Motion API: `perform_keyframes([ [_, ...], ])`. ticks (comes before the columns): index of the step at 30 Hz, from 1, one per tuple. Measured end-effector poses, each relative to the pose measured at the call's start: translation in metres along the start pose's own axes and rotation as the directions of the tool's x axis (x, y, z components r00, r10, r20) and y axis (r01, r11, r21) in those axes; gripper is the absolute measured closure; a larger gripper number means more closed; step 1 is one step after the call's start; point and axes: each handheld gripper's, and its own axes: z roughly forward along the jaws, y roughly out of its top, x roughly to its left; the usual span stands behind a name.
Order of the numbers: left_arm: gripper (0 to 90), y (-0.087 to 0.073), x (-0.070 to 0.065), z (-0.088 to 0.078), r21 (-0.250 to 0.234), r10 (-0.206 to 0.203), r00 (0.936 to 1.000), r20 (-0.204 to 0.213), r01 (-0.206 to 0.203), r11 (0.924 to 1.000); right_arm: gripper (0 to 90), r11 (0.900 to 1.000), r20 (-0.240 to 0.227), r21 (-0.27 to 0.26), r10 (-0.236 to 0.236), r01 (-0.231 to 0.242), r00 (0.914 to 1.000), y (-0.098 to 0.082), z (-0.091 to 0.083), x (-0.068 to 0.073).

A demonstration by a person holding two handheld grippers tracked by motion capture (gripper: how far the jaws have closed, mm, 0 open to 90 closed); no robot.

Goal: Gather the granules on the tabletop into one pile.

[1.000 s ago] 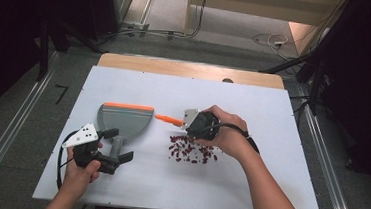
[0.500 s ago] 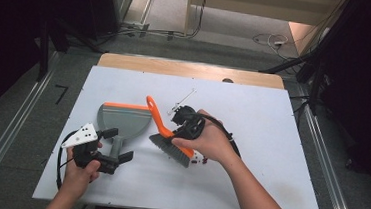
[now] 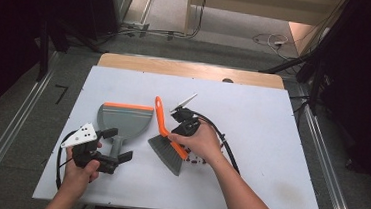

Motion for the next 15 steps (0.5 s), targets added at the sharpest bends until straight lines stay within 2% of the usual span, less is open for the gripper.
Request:
perform_keyframes([
  [2, 0.0, 0.0, -0.001, 0.0, -0.001, 0.001, 1.0, -0.001, -0.001, 1.0, 67.7, 1.0, -0.001, -0.006, 0.014, -0.014, 0.9999, -0.001, -0.001, -0.002],
  [4, 0.0, 0.0, -0.001, 0.0, -0.002, 0.003, 1.0, -0.001, -0.003, 1.0, 67.4, 0.999, 0.007, -0.018, 0.03, -0.03, 0.9995, -0.004, -0.002, -0.007],
  [5, 0.0, 0.0, -0.002, 0.0, -0.002, 0.003, 1.0, 0.0, -0.003, 1.0, 67.2, 0.998, 0.016, -0.03, 0.047, -0.046, 0.9988, -0.008, -0.005, -0.015],
  [7, 0.0, 0.0, -0.002, 0.0, 0.001, 0.005, 1.0, 0.0, -0.005, 1.0, 67.1, 0.998, 0.023, -0.037, 0.059, -0.058, 0.998, -0.01, -0.007, -0.017],
  [12, 0.0, 0.0, -0.002, 0.001, 0.002, 0.001, 1.0, -0.002, -0.001, 1.0, 66.8, 0.993, 0.077, -0.069, 0.106, -0.101, 0.9914, -0.021, -0.021, -0.031],
  [15, 0.0, 0.0, -0.002, 0.001, 0.003, 0.003, 1.0, 0.0, -0.003, 1.0, 66.8, 0.992, 0.095, -0.077, 0.111, -0.104, 0.9893, -0.023, -0.025, -0.035],
])
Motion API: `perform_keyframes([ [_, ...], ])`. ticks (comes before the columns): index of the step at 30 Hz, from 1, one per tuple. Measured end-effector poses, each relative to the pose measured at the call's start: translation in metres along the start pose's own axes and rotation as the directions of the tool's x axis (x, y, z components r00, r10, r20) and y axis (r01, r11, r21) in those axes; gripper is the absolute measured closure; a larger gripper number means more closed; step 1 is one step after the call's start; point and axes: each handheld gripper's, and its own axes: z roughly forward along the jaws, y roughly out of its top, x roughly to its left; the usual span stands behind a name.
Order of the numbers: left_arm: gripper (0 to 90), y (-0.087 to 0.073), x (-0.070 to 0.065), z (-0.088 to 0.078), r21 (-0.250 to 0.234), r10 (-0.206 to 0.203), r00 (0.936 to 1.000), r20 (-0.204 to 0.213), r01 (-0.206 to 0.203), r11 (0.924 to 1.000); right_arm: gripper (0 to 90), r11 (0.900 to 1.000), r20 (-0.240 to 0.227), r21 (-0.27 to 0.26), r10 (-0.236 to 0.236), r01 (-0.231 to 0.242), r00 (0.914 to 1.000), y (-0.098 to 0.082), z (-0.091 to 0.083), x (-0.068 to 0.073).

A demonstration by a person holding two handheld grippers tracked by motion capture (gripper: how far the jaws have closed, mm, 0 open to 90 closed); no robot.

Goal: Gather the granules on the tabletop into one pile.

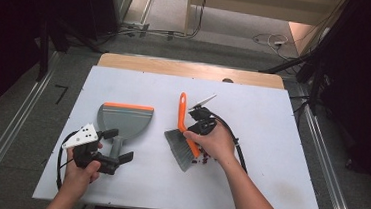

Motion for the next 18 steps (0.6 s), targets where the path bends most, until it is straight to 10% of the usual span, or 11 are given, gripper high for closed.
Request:
perform_keyframes([
  [18, 0.0, 0.0, -0.001, 0.001, 0.004, 0.003, 1.0, 0.0, -0.003, 1.0, 66.6, 0.996, 0.059, -0.031, 0.084, -0.082, 0.9947, -0.014, -0.022, -0.032],
])
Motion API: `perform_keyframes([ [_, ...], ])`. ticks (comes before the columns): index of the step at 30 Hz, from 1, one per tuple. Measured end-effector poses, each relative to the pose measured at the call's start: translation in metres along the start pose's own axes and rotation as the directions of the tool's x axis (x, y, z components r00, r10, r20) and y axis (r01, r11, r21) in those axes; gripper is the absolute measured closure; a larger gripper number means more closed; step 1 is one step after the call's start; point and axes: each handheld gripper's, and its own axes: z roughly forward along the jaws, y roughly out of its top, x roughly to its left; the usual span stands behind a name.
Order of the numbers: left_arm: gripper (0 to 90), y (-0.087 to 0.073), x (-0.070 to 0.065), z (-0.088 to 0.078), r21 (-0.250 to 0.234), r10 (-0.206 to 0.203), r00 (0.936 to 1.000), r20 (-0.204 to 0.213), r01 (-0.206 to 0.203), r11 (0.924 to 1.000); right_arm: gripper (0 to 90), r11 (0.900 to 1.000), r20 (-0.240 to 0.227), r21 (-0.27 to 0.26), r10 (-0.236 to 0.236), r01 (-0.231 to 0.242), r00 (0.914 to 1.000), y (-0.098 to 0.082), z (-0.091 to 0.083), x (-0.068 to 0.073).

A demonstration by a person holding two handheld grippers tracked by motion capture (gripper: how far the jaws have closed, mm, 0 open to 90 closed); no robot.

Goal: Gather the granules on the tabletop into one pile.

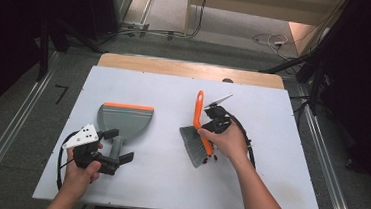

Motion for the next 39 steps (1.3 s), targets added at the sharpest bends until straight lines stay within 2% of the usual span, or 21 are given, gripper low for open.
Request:
perform_keyframes([
  [10, 0.0, 0.0, 0.0, 0.0, 0.001, -0.002, 1.0, 0.001, 0.002, 1.0, 66.5, 0.999, 0.008, -0.016, 0.031, -0.031, 0.9995, -0.006, -0.008, -0.015],
  [22, 0.0, -0.001, -0.001, 0.0, 0.006, 0.0, 1.0, 0.002, 0.0, 1.0, 66.4, 0.998, 0.016, -0.031, 0.05, -0.049, 0.9986, -0.011, -0.015, -0.027],
  [25, 0.0, -0.001, 0.0, 0.001, 0.007, 0.001, 1.0, 0.003, -0.001, 1.0, 67.0, 0.997, -0.022, -0.053, 0.055, -0.056, 0.9983, -0.012, -0.018, -0.026],
  [26, 0.0, -0.001, 0.0, 0.001, 0.008, 0.001, 1.0, 0.001, -0.001, 1.0, 67.2, 0.997, -0.027, -0.063, 0.05, -0.052, 0.9984, -0.011, -0.019, -0.024],
  [27, 0.0, -0.001, 0.0, 0.002, 0.009, 0.0, 1.0, 0.001, 0.0, 1.0, 67.6, 0.997, -0.024, -0.073, 0.013, -0.015, 0.9996, -0.009, -0.023, -0.015],
  [28, 0.0, -0.001, 0.0, 0.002, 0.009, 0.0, 1.0, 0.001, 0.0, 1.0, 67.6, 0.997, -0.024, -0.073, 0.013, -0.015, 0.9996, -0.009, -0.023, -0.015],
  [29, 0.0, 0.0, 0.0, 0.003, 0.008, 0.0, 1.0, 0.003, 0.0, 1.0, 67.7, 0.997, -0.019, -0.078, -0.009, 0.007, 0.9998, -0.007, -0.025, -0.01],
  [30, 0.0, 0.0, -0.001, 0.003, 0.009, 0.001, 1.0, 0.003, -0.001, 1.0, 67.9, 0.994, 0.022, -0.085, -0.069, 0.07, 0.9974, -0.004, -0.032, 0.001],
  [31, 0.0, 0.0, -0.001, 0.003, 0.008, 0.001, 1.0, 0.005, -0.001, 1.0, 67.9, 0.994, 0.022, -0.085, -0.069, 0.07, 0.9974, -0.004, -0.032, 0.001],
  [34, 0.0, 0.0, -0.001, 0.002, 0.006, -0.001, 1.0, 0.002, 0.001, 1.0, 67.9, 0.983, 0.047, -0.081, -0.164, 0.167, 0.9854, -0.001, -0.044, 0.011],
  [35, 0.0, 0.0, 0.0, 0.001, 0.006, -0.002, 1.0, 0.002, 0.002, 1.0, 68.0, 0.972, 0.065, -0.074, -0.218, 0.223, 0.9737, -0.001, -0.048, 0.014],
  [37, 0.0, -0.001, 0.0, 0.001, 0.004, -0.002, 1.0, 0.003, 0.002, 1.0, 68.0, 0.954, 0.092, -0.029, -0.295, 0.298, 0.9512, -0.005, -0.055, 0.02],
  [38, 0.0, -0.001, 0.001, 0.001, 0.005, -0.002, 1.0, 0.002, 0.002, 1.0, 68.0, 0.938, 0.105, -0.01, -0.343, 0.346, 0.9336, -0.008, -0.057, 0.022],
  [39, 0.0, -0.001, 0.001, 0.001, 0.004, -0.003, 1.0, 0.002, 0.003, 1.0, 68.0, 0.926, 0.105, 0.01, -0.377, 0.378, 0.9201, -0.011, -0.06, 0.025],
])
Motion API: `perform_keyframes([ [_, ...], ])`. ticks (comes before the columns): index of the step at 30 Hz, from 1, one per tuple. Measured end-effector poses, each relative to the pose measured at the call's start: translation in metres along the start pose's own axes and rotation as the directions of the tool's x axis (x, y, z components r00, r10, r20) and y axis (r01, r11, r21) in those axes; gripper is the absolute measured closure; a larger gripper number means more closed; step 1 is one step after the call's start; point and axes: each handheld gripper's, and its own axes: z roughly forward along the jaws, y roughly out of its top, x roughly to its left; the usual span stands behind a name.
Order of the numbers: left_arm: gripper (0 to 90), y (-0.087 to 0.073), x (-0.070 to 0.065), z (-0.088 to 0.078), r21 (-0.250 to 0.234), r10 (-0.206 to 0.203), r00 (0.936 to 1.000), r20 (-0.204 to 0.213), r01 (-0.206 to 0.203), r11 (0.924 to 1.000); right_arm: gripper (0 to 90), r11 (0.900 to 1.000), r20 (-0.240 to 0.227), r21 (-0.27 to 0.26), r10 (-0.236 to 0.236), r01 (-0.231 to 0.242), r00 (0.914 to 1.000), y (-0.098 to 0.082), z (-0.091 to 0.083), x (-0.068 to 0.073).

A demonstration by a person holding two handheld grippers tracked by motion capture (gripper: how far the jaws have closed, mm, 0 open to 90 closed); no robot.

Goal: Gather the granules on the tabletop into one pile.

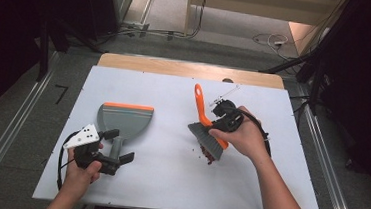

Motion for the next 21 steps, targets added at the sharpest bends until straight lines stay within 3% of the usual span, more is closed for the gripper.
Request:
perform_keyframes([
  [2, 0.0, 0.0, 0.0, 0.0, -0.001, -0.002, 1.0, 0.0, 0.002, 1.0, 68.1, 0.997, 0.013, 0.035, -0.066, 0.066, 0.9977, -0.005, -0.005, 0.007],
  [4, 0.0, 0.0, 0.0, 0.001, 0.003, 0.0, 1.0, -0.001, 0.0, 1.0, 68.1, 0.982, 0.014, 0.046, -0.182, 0.181, 0.9832, -0.012, -0.008, 0.014],
  [6, 0.0, 0.0, -0.001, 0.001, 0.004, 0.001, 1.0, -0.002, -0.001, 1.0, 68.1, 0.959, 0.019, 0.062, -0.277, 0.275, 0.9607, -0.018, -0.009, 0.023],
  [8, 0.0, 0.0, -0.002, 0.002, 0.006, -0.001, 1.0, 0.002, 0.001, 1.0, 68.1, 0.938, 0.036, 0.126, -0.329, 0.322, 0.9437, -0.022, -0.01, 0.033],
  [9, 0.0, 0.0, -0.002, 0.003, 0.008, -0.002, 1.0, 0.002, 0.002, 1.0, 68.1, 0.92, 0.064, 0.141, -0.376, 0.365, 0.9244, -0.027, -0.011, 0.041],
  [10, 0.0, 0.0, -0.003, 0.003, 0.009, 0.001, 1.0, 0.002, -0.001, 1.0, 68.1, 0.917, 0.033, 0.139, -0.382, 0.375, 0.9235, -0.03, -0.012, 0.043],
  [13, 0.0, 0.0, -0.004, 0.005, 0.015, 0.005, 1.0, 0.005, -0.005, 0.9999, 68.2, 0.919, -0.006, 0.121, -0.377, 0.374, 0.9264, -0.035, -0.01, 0.047],
  [15, 0.0, 0.0, -0.004, 0.005, 0.017, 0.006, 1.0, 0.004, -0.006, 0.9998, 68.2, 0.905, -0.026, 0.142, -0.401, 0.4, 0.9158, -0.041, -0.004, 0.051],
  [19, 0.0, 0.0, -0.003, 0.005, 0.013, 0.003, 1.0, 0.005, -0.003, 0.9999, 68.2, 0.875, -0.025, 0.209, -0.441, 0.436, 0.8972, -0.044, 0.012, 0.059],
  [20, 0.0, 0.0, -0.003, 0.005, 0.014, 0.003, 1.0, 0.005, -0.004, 0.9999, 68.2, 0.868, -0.008, 0.212, -0.459, 0.45, 0.8886, -0.043, 0.017, 0.06],
  [21, 0.0, 0.0, -0.003, 0.005, 0.014, 0.004, 1.0, 0.005, -0.004, 0.9999, 68.2, 0.868, -0.001, 0.208, -0.461, 0.451, 0.8876, -0.042, 0.017, 0.06],
])
